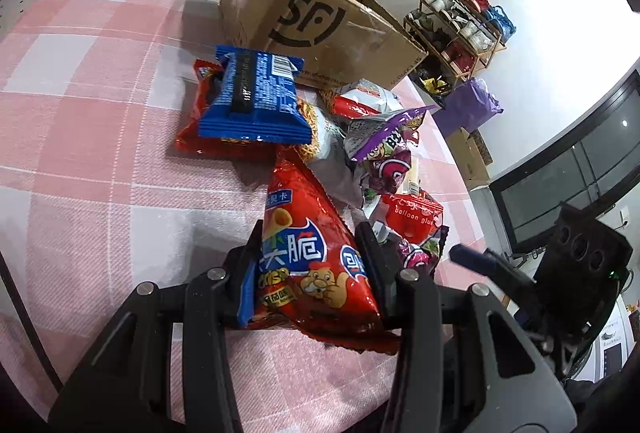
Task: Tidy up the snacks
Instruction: 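Reach the left tool to the red chip bag and close on it, then lift the red chip bag with the left tool while the right tool grasps a purple candy bag, then carry both bags over the box and open both tools to drop them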
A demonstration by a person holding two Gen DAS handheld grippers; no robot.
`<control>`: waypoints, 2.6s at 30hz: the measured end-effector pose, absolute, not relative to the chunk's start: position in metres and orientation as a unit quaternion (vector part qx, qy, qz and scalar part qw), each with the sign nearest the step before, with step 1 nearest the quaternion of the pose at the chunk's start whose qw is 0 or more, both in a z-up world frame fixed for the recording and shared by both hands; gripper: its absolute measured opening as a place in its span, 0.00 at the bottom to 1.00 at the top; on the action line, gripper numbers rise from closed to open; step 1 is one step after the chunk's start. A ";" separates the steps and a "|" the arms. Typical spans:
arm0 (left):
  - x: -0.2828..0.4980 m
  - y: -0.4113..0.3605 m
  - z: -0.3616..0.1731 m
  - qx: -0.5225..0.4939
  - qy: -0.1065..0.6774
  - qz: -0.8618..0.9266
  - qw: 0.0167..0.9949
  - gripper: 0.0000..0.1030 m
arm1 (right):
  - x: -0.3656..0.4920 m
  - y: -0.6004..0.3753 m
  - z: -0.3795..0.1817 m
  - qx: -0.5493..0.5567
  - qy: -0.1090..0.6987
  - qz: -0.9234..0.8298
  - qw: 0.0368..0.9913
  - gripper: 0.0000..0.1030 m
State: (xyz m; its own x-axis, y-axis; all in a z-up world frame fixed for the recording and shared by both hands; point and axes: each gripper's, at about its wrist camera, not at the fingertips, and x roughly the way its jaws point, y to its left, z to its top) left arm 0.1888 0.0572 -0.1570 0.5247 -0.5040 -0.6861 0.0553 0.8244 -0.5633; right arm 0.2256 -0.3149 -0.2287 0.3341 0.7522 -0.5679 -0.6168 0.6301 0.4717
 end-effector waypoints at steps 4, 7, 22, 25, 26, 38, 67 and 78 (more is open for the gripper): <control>0.167 0.082 -0.150 -0.249 0.451 -0.164 0.841 0.39 | 0.222 -0.304 -0.233 0.082 0.408 0.434 0.799 1.00; 0.147 0.097 -0.154 -0.256 0.447 -0.156 0.843 0.39 | 0.221 -0.301 -0.236 0.087 0.419 0.440 0.790 1.00; 0.107 0.138 -0.182 -0.271 0.450 -0.128 0.841 0.39 | 0.254 -0.278 -0.269 0.139 0.477 0.452 0.741 1.00; 0.104 0.141 -0.184 -0.273 0.452 -0.123 0.840 0.39 | 0.260 -0.273 -0.269 0.139 0.476 0.449 0.743 0.90; 0.104 0.143 -0.185 -0.274 0.453 -0.122 0.840 0.39 | 0.262 -0.268 -0.270 0.137 0.477 0.448 0.743 0.78; 0.100 0.145 -0.179 -0.268 0.451 -0.113 0.844 0.39 | 0.254 -0.252 -0.270 0.102 0.484 0.456 0.740 0.38; 0.157 0.118 -0.050 -0.130 0.389 -0.107 0.906 0.39 | 0.327 -0.318 -0.155 0.145 0.325 0.453 0.817 0.38; 0.210 0.106 0.003 -0.111 0.377 -0.115 0.912 0.39 | 0.373 -0.332 -0.106 0.138 0.298 0.448 0.832 0.38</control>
State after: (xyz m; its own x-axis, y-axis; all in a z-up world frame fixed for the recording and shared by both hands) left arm 0.2103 0.1064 0.0028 0.6894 -0.2933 -0.6623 0.1258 0.9489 -0.2893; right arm 0.3734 -0.3322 -0.1064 0.4210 0.8275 -0.3715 -0.6627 0.5603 0.4969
